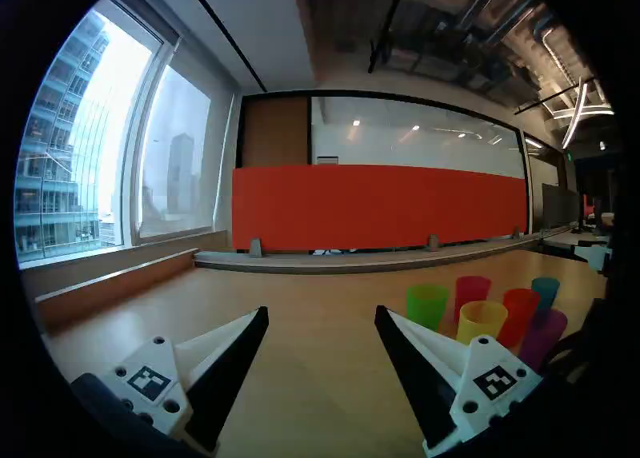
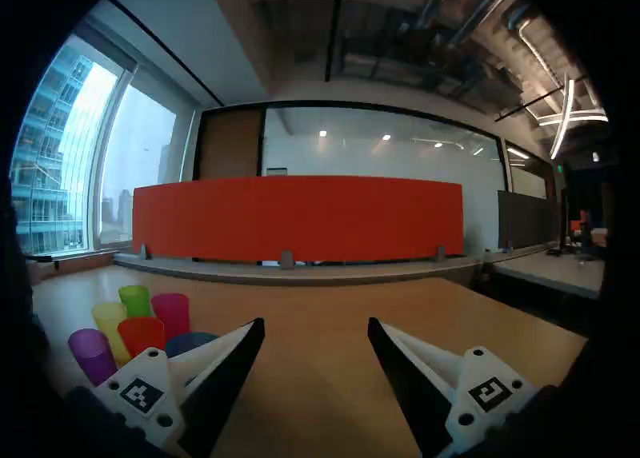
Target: Pour water
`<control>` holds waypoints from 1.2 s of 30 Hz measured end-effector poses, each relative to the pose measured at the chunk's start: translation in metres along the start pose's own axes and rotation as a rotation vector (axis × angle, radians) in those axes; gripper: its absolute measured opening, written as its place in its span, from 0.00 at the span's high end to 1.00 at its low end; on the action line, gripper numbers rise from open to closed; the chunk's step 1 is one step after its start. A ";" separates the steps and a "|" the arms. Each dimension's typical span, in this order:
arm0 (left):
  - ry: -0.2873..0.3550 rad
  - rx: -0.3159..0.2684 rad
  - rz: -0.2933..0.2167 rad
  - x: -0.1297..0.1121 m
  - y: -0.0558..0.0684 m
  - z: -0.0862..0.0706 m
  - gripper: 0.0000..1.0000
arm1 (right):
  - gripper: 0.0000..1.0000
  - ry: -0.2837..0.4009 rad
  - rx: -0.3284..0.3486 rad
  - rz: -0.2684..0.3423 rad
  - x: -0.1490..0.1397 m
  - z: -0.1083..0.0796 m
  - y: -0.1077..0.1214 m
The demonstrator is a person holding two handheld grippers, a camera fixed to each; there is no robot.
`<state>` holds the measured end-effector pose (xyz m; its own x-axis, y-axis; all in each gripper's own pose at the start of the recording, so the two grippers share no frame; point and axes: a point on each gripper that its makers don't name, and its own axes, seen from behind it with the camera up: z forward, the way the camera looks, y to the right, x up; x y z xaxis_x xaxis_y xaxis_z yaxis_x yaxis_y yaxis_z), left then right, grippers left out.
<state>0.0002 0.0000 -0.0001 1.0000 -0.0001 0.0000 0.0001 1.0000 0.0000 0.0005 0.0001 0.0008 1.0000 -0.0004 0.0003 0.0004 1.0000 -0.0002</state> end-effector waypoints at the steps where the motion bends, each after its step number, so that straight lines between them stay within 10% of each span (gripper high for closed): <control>1: 0.000 0.000 0.000 0.000 0.000 0.000 0.01 | 0.00 0.000 0.000 0.000 0.000 0.000 0.000; 36: -0.008 0.007 -0.003 0.002 -0.004 0.000 0.01 | 0.00 -0.019 0.012 -0.017 0.002 0.000 -0.003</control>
<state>0.0025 -0.0039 -0.0006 1.0000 -0.0027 0.0077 0.0026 1.0000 0.0070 0.0027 -0.0033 0.0010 0.9997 -0.0171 0.0194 0.0169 0.9998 0.0123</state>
